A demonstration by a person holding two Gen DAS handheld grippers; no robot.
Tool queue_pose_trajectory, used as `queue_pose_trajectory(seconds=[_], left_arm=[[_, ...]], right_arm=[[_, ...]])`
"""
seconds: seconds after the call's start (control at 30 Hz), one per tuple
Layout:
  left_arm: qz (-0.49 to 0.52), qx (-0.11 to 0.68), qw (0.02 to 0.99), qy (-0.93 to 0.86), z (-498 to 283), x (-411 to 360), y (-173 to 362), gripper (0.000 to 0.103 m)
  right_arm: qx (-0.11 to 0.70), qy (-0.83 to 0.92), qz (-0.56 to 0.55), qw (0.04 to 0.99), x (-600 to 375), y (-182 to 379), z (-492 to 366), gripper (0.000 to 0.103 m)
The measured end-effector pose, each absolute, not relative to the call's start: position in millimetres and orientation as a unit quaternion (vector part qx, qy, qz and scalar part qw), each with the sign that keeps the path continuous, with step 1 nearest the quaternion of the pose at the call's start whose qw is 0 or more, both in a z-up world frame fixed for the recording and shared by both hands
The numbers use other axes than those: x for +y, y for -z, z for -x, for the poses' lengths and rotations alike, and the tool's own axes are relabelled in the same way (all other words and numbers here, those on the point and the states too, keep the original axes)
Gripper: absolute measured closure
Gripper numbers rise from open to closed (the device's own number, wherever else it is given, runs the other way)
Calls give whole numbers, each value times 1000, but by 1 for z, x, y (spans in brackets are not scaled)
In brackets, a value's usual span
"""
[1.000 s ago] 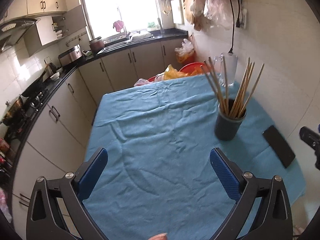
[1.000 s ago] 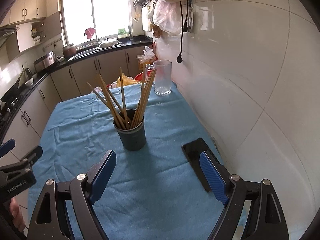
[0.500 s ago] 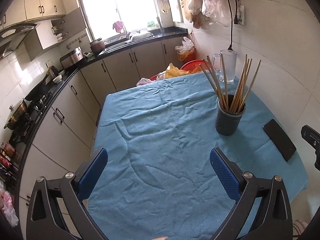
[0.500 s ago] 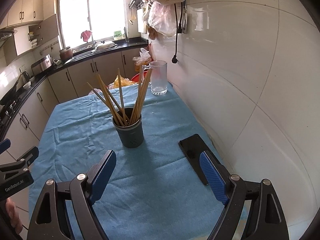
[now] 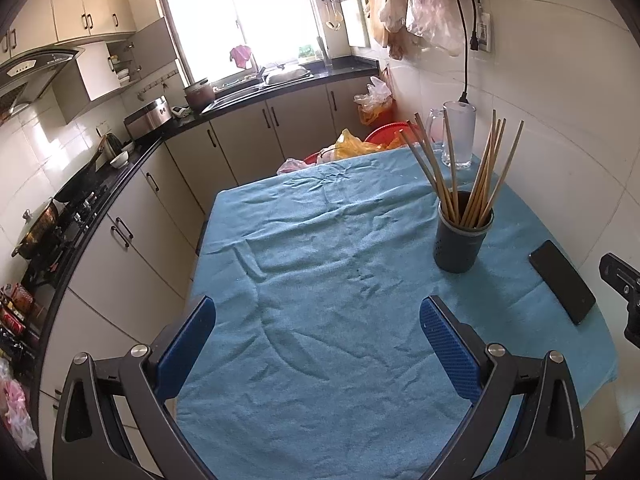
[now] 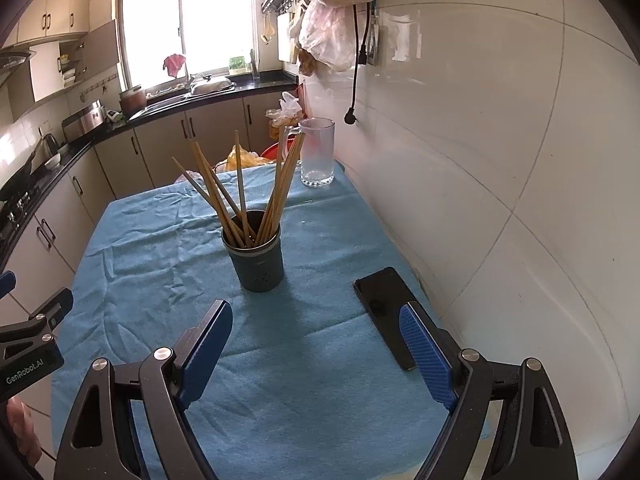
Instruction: Organize utensils
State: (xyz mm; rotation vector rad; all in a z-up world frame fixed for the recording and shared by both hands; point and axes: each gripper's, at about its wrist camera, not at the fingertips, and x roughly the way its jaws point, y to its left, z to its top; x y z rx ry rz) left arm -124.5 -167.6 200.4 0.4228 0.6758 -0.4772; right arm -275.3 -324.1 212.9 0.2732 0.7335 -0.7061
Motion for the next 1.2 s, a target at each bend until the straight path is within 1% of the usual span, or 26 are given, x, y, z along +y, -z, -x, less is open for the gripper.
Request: queue_pose_trajectory(seconds=[1.2], left_arm=[[-197,337,893,226,109,-155,-195,1]], right_arm=[[374,325,-110,862,-311,-204,249,14]])
